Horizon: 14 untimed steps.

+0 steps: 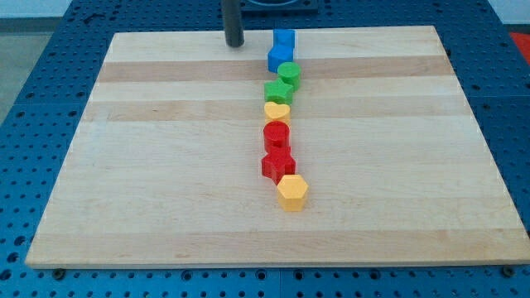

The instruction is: Nudge the green circle a bit left

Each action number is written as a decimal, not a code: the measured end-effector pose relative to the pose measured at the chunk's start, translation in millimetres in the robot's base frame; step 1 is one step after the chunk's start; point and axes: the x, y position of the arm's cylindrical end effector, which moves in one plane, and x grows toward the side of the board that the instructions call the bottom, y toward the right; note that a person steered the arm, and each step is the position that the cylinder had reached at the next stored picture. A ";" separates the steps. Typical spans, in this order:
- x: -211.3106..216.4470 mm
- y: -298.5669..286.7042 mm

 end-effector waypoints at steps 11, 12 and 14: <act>118.4 183.0; 119.5 172.4; 120.9 159.9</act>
